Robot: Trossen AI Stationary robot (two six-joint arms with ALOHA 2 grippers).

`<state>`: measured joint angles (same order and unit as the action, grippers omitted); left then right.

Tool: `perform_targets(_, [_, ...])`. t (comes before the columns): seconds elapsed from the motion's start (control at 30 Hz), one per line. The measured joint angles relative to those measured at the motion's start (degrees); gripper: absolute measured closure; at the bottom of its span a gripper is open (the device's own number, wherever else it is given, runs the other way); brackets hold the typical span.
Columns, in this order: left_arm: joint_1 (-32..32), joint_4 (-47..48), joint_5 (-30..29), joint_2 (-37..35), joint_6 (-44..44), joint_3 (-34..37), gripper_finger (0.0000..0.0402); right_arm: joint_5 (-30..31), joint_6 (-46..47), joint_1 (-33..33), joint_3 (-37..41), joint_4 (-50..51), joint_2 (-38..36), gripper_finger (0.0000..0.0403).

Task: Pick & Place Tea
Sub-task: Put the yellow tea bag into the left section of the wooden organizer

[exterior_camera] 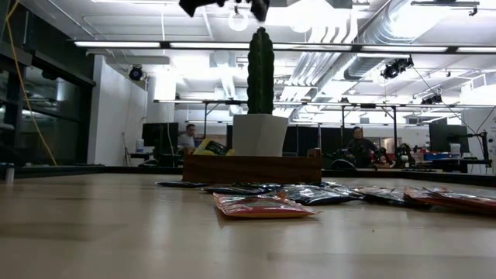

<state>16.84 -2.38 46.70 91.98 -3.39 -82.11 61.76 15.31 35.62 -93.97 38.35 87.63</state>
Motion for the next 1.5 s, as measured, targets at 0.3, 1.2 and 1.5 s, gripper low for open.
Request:
perform_targets(0.3, [-0.07,-16.46,-9.62,0.0,-3.24,0.0,0.0402,6.29,7.34,1.76,0.0,2.5,-4.05,0.024])
perform_targets(1.2, [-0.42,-73.43,-29.17,0.0,3.62,19.49,0.0401,14.46,23.83,2.46,-0.04,18.17,-7.64,0.024])
perform_targets(1.5, [-1.24,-79.06,-29.85,0.0,5.16,20.26,0.0401,0.28,-5.57,-7.36,-0.04,-10.18,-7.29,0.024])
